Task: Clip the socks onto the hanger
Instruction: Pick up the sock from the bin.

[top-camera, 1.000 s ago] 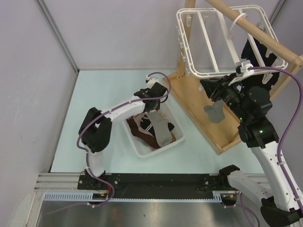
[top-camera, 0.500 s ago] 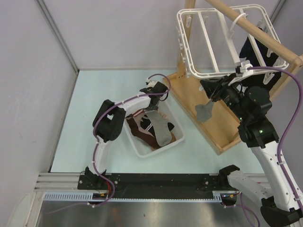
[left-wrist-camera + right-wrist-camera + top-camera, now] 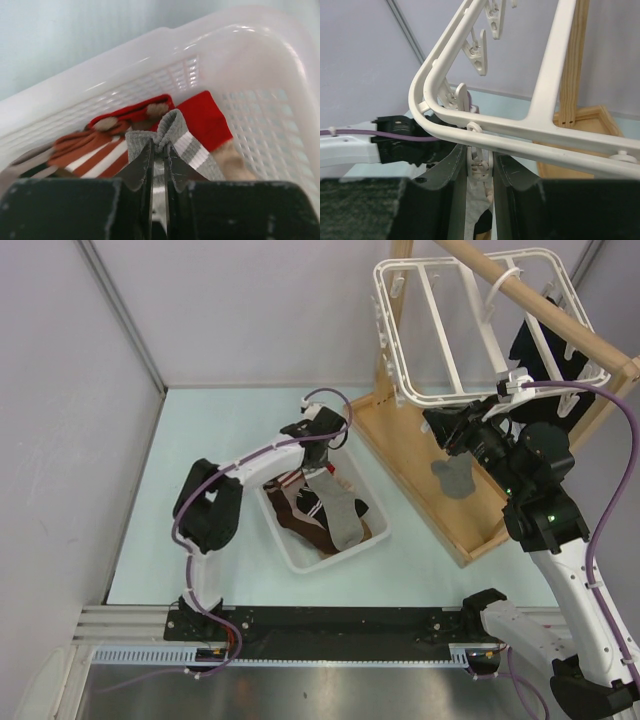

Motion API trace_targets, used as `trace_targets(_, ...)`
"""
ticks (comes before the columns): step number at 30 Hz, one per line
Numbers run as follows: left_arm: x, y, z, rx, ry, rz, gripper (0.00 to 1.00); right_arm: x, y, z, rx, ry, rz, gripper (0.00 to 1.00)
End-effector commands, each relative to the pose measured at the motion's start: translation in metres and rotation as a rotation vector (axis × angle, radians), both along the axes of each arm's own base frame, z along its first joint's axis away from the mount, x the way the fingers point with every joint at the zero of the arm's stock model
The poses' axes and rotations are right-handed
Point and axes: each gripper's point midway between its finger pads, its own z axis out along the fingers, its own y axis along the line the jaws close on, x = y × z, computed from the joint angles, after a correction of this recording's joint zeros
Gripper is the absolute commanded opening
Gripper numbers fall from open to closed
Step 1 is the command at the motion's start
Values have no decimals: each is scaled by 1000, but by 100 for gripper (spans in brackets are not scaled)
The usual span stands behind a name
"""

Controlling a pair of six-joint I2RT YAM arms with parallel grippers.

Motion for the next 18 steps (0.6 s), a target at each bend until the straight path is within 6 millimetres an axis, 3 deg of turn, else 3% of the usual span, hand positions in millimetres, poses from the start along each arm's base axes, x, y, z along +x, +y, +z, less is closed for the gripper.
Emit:
trace_targets(1, 0, 3, 81, -113, -165, -28, 12, -4, -1, 4, -3, -9, -2, 18)
trace_targets(2, -2, 3, 98, -138, -202, -34, 12, -4, -1, 3, -5, -5, -2, 18)
trace_targets(11, -29, -6, 136, -160, -302, -256, 8, -8, -4, 6, 2, -17, -7, 18)
trace_targets(12, -36, -6, 129, -147, -304, -292, 7, -8, -4, 6, 1, -16, -8, 18)
trace_targets(13, -39, -10, 158, -189, -400, -321, 7, -8, -3, 6, 2, -13, -7, 18)
trace_targets(14, -45, -16, 165, -212, -431, -373, 7, -9, -3, 6, 2, -15, -4, 18)
trace_targets(15, -53, -15, 158, -180, -445, -442, 3, -8, -3, 6, 2, -14, -2, 18)
trace_targets(16, -60, -21, 194, -236, -570, -480, 3, -8, -3, 6, 3, -16, -2, 18)
trace_targets(17, -68, -26, 204, -258, -613, -537, 1, -8, -2, 7, 3, -18, 1, 18)
trace_targets(18, -77, -26, 201, -229, -641, -603, 1, -8, -1, 7, 7, -17, 3, 18)
